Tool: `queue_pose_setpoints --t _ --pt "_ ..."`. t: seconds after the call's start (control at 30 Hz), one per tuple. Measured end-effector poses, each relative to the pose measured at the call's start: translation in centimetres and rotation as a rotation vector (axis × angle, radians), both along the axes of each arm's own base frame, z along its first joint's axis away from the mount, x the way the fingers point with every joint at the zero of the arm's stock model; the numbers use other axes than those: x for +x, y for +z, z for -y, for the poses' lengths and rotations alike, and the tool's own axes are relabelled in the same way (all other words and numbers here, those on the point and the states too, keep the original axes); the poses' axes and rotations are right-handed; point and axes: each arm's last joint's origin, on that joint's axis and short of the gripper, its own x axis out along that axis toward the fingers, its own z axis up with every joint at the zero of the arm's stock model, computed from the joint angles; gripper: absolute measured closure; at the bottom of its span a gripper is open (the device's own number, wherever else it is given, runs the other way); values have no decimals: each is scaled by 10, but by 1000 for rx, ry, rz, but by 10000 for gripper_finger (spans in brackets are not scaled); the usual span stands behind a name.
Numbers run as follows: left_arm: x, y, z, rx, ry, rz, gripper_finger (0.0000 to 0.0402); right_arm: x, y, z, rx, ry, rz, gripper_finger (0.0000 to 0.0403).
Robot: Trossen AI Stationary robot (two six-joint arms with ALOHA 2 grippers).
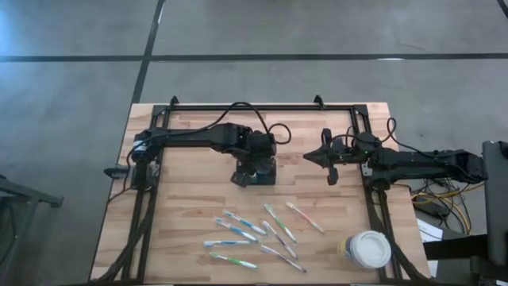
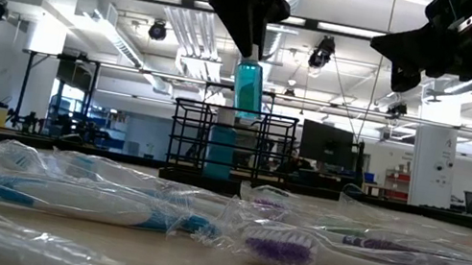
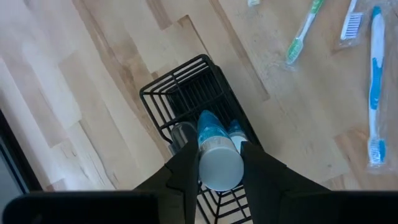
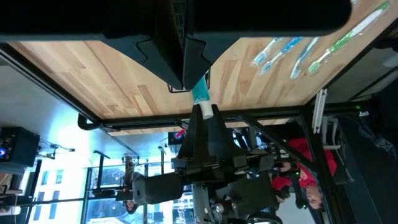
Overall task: Pick & Place toothbrushing station
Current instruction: Put the blue mouthwash into the black mesh organizer
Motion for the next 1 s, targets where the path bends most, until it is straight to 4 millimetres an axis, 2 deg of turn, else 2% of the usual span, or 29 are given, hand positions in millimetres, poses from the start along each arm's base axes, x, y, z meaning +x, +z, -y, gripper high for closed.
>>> queue_pose_setpoints --t 0.3,1.0 --pt "0 -1 0 2 -5 -2 303 0 -1 0 -2 0 -5 394" --pt "4 -34 -1 11 -27 -22 303 0 -1 0 -9 0 -6 394"
